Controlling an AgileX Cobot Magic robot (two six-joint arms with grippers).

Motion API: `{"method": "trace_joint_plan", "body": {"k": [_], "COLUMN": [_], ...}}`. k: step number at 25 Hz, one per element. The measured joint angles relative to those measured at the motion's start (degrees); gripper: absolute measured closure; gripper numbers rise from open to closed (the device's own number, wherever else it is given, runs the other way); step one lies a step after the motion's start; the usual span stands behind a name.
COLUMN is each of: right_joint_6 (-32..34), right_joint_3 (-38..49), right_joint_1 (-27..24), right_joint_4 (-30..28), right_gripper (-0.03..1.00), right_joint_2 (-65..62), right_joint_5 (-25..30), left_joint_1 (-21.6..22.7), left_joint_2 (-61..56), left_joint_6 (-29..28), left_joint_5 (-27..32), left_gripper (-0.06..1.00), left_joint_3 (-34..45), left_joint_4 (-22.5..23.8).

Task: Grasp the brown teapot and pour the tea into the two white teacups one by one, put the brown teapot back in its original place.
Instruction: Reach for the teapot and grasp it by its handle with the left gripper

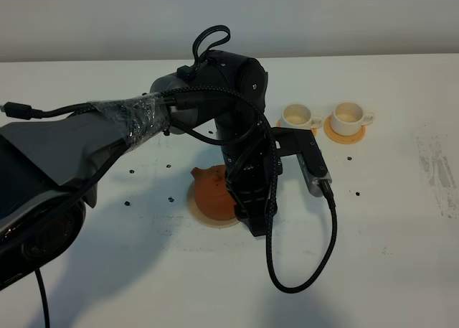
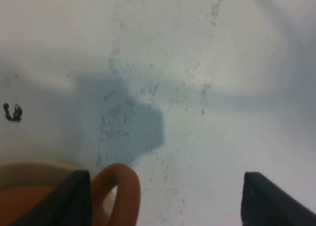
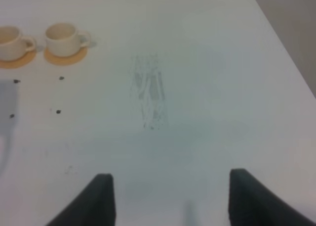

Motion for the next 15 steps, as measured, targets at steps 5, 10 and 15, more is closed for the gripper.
{"method": "trace_joint_plan", "body": {"k": [5, 10, 15], "right_joint_6": [0.0, 0.0, 0.0], "right_joint_3": [0.0, 0.0, 0.0], "right_joint_1": [0.0, 0.0, 0.0], "right_joint_4": [0.0, 0.0, 0.0], "right_gripper": [0.44, 0.44, 0.44], "right_joint_2": [0.0, 0.0, 0.0], "right_joint_5": [0.0, 0.0, 0.0], "left_joint_1": [0.1, 0.1, 0.1], "left_joint_2": [0.0, 0.0, 0.0], "left_joint_6": [0.0, 0.0, 0.0], "left_joint_5": [0.0, 0.0, 0.0], "left_gripper": [0.34, 0.34, 0.34], "left_joint_3": [0.0, 0.0, 0.0], "left_joint_4": [0.0, 0.0, 0.0]}}
